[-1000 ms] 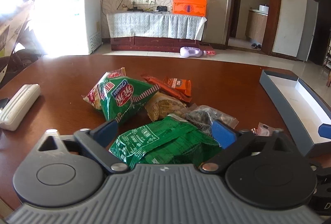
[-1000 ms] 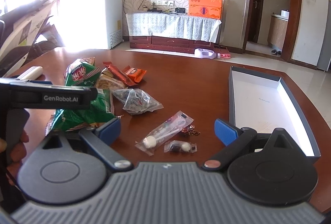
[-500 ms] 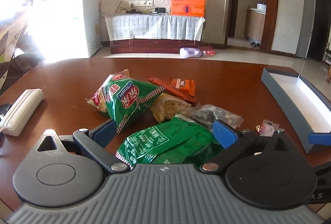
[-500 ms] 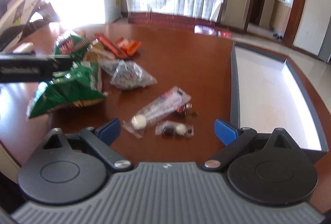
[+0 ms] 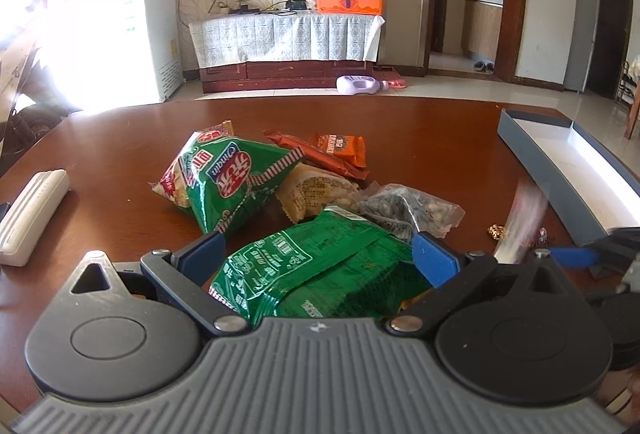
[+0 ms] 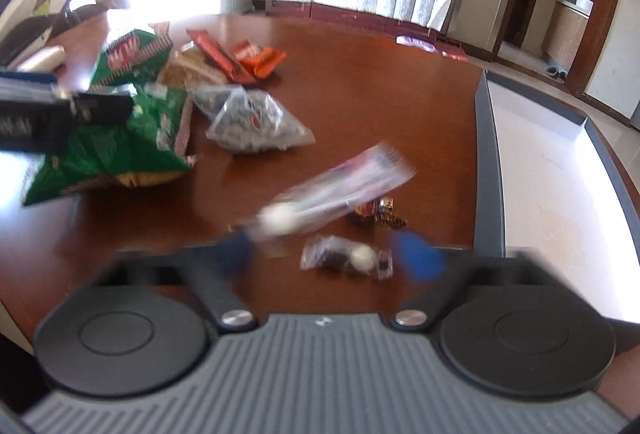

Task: Organize snacks
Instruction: 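Close left tool on green chip bag while right tool grasps small clear candy packet, then carry green chip bag with left tool while right tool carries candy packet toward gray box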

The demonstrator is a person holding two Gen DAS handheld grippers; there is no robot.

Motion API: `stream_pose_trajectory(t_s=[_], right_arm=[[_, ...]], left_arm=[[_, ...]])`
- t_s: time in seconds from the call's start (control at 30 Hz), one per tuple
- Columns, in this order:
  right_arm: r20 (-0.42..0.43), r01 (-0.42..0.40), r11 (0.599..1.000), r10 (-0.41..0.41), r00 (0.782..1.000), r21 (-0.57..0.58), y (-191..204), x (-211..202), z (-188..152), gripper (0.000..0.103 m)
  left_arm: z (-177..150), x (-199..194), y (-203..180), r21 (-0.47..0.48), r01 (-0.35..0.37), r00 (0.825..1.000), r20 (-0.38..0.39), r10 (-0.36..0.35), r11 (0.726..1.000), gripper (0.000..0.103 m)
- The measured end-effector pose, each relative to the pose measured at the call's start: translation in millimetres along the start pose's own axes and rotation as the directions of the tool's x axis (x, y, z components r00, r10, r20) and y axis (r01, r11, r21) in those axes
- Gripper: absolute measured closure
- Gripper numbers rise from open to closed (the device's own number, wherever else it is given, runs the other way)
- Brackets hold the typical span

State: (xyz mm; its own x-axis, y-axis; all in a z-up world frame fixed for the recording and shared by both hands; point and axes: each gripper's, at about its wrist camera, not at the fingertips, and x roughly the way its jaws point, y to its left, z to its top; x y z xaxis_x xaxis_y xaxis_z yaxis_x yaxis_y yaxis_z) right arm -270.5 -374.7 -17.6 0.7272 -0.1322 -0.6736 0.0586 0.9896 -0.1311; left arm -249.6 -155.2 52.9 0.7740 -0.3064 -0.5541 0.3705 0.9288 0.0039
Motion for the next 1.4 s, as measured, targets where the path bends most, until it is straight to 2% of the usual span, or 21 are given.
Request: stream_pose_trajectory(t_s=[0.07,0.27,0.3,0.33,0.4,0.53,0.6,0.7,0.8,0.87,0.9,0.93,1.13,1.23,1.27,1.3,1.33,1.37,1.4], right_arm=[[0.000,0.023,0.999,-0.023,1.000,-0.047,5.2,-0.2,0.0,0.077],[0.003,-0.015,0.999,0.015,1.000,-0.031,2.3,-5.3,1.5,0.077],[0.008,-0.020,0.999,0.020,1.000,-0.030,2.3,-7.2,2.1,0.078],[0.015,-0.025,0.999,0.025,1.000,-0.028,2.1,-8.2,3.1,0.078],[0.039,-0.040,0.999,0.040,0.998,-0.012,0.2,-13.2,4.7,0.078],[0.087,-0.060,0.998,0.059,0.994,0.008,-4.5,-23.9,7.7,0.078],[0.111,-0.068,0.997,0.065,0.992,0.023,-7.3,-28.2,9.2,0.078],[0.136,-0.080,0.996,0.074,0.988,0.037,-9.9,-33.3,11.7,0.078],[0.150,-0.089,0.995,0.082,0.985,0.040,-10.3,-36.4,12.9,0.079],[0.152,-0.093,0.995,0.087,0.985,0.034,-9.2,-37.4,13.7,0.079],[0.152,-0.096,0.995,0.090,0.984,0.031,-8.4,-37.9,13.8,0.088],[0.152,-0.098,0.995,0.093,0.984,0.027,-7.3,-38.0,14.1,0.089],[0.127,-0.088,0.996,0.089,0.988,-0.013,0.5,-33.5,11.8,0.089],[0.066,-0.084,0.996,0.085,0.994,-0.021,0.0,-28.3,5.3,0.088],[0.044,-0.077,0.997,0.077,0.996,-0.018,-0.8,-27.3,2.0,0.083],[0.029,-0.078,0.997,0.079,0.996,-0.022,-1.9,-27.5,-1.1,0.071],[0.028,-0.071,0.997,0.072,0.997,-0.030,-3.0,-29.5,-3.9,0.063],[0.036,-0.054,0.998,0.056,0.998,-0.041,-3.5,-32.8,-6.9,0.046],[0.050,-0.035,0.998,0.037,0.998,-0.054,-4.3,-36.4,-9.3,0.033]], left_arm=[[-0.3,1.4,-1.4,0.005,0.006,1.000,-0.006,-0.006,1.000,0.002],[-2.7,2.3,-5.7,0.030,0.040,0.999,-0.001,-0.040,0.999,0.004],[-3.0,3.1,-6.7,0.038,0.048,0.999,-0.003,-0.048,0.998,0.014],[-3.1,4.2,-7.2,0.044,0.061,0.998,-0.012,-0.061,0.997,0.030],[-2.9,4.7,-8.0,0.048,0.079,0.997,-0.018,-0.079,0.996,0.032],[-3.2,3.1,-10.5,0.067,0.101,0.995,-0.002,-0.101,0.993,0.054],[-2.9,3.4,-11.1,0.072,0.111,0.994,-0.004,-0.111,0.991,0.060],[-1.4,2.8,-9.2,0.066,0.135,0.991,-0.002,-0.135,0.989,0.082],[-0.5,0.0,-7.5,0.065,0.153,0.988,0.005,-0.154,0.986,0.091],[-0.5,-1.4,-6.6,0.066,0.158,0.987,0.009,-0.159,0.985,0.092],[-0.2,-2.1,-5.5,0.063,0.162,0.987,0.012,-0.163,0.985,0.092],[0.4,-3.2,-4.4,0.059,0.169,0.985,0.016,-0.170,0.984,0.092],[3.9,-10.8,5.8,0.031,0.178,0.983,0.047,-0.180,0.983,0.093],[2.5,-12.2,8.3,0.044,0.171,0.984,0.035,-0.173,0.984,0.091],[1.5,-13.1,9.2,0.054,0.163,0.986,0.033,-0.165,0.985,0.089],[0.6,-14.5,10.7,0.068,0.162,0.986,0.030,-0.164,0.984,0.077],[-0.4,-16.4,13.6,0.074,0.162,0.986,0.034,-0.165,0.984,0.051],[-1.4,-18.5,17.5,0.077,0.162,0.985,0.043,-0.166,0.984,0.037],[-2.5,-21.3,21.3,0.079,0.161,0.985,0.053,-0.166,0.984,0.019]])
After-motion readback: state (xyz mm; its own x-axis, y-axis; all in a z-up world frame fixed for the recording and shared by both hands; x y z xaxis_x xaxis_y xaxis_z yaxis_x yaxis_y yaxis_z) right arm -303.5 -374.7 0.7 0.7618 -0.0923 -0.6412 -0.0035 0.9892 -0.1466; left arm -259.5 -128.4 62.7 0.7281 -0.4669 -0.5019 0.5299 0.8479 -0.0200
